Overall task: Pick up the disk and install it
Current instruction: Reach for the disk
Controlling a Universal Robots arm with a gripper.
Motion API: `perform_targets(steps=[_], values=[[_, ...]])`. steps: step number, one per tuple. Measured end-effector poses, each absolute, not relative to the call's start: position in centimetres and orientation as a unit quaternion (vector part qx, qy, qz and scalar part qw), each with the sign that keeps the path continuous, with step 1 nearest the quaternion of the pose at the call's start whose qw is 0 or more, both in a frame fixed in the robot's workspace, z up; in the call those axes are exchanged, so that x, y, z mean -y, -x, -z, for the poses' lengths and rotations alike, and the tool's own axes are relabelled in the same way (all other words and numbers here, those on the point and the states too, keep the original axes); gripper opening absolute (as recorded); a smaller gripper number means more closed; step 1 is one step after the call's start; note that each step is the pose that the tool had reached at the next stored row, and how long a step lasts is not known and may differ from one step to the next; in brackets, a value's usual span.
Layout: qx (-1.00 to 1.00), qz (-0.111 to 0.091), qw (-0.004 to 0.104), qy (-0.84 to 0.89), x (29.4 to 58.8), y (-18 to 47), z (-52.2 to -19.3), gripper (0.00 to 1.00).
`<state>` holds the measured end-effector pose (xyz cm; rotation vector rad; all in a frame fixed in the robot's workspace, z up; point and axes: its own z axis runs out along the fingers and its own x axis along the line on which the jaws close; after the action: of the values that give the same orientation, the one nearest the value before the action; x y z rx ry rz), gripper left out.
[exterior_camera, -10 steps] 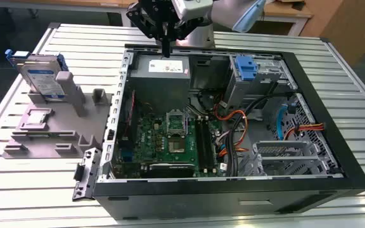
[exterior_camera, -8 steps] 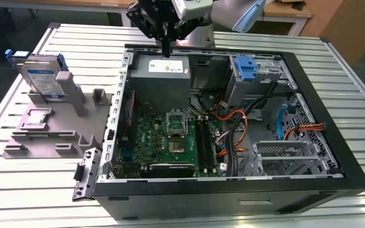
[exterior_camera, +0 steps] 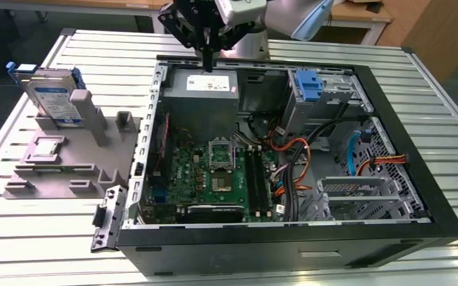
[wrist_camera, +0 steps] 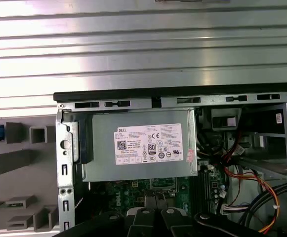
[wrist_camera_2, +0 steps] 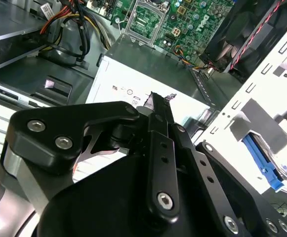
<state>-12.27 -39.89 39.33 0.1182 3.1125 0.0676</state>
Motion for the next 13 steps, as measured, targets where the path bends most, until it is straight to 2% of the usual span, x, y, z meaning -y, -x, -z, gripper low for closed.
perform_targets(steps=[13], values=[[-0.999, -0.022, 0.013, -0.038, 39.9, 13.3, -39.3, 0.1]])
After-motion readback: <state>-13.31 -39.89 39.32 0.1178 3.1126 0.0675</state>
